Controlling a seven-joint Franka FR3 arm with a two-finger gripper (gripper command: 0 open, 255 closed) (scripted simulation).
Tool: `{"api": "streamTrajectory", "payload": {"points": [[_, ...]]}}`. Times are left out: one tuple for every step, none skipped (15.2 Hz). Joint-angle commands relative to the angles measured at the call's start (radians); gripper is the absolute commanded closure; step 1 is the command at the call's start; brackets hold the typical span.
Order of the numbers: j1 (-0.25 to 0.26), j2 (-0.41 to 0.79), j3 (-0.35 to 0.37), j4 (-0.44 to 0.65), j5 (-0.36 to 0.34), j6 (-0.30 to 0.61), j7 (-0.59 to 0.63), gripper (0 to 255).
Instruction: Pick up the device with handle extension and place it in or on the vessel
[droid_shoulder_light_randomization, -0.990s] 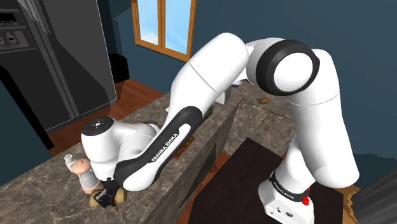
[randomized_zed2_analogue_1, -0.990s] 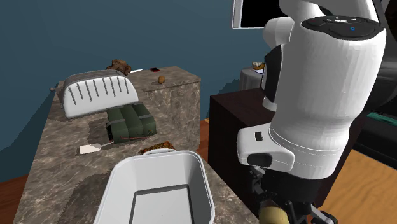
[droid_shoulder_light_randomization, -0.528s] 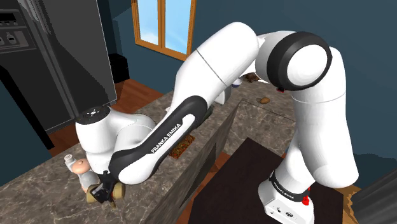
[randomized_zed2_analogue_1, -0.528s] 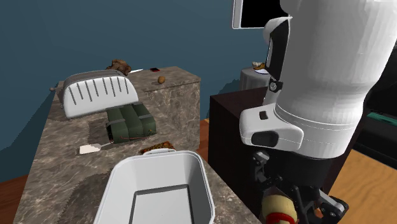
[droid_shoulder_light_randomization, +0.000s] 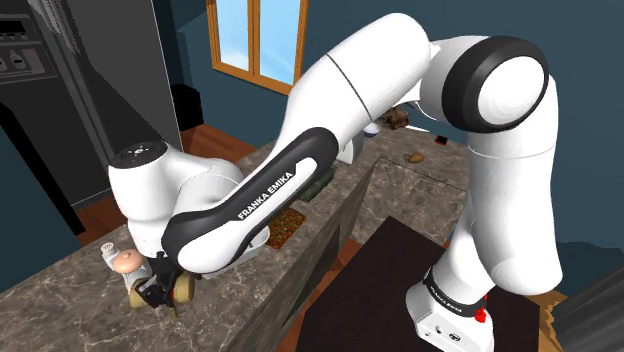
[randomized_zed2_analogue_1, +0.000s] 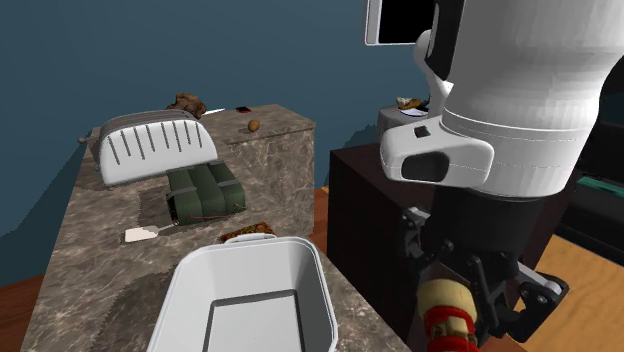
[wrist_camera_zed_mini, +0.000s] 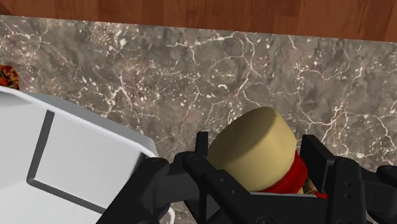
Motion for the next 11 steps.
{"api": "streamTrajectory", "payload": {"points": [[-0.003, -0.018, 0.006, 0.003, 0.009, -0.020, -0.004, 255], [-0.005, -0.026, 0.009, 0.005, 0.013, -0.030, -0.006, 255], [-0.007, -0.035, 0.011, 0.008, 0.018, -0.040, -0.009, 255], [-0.008, -0.043, 0.014, 0.010, 0.022, -0.051, -0.012, 255], [-0.010, -0.051, 0.016, 0.013, 0.026, -0.061, -0.014, 255], [-0.012, -0.059, 0.019, 0.016, 0.031, -0.072, -0.017, 255], [-0.013, -0.067, 0.021, 0.020, 0.035, -0.082, -0.019, 255], [-0.015, -0.074, 0.023, 0.023, 0.039, -0.093, -0.022, 255], [-0.016, -0.082, 0.025, 0.027, 0.043, -0.103, -0.024, 255], [-0.018, -0.089, 0.027, 0.031, 0.047, -0.114, -0.026, 255], [-0.019, -0.096, 0.029, 0.035, 0.051, -0.125, -0.029, 255]]}}
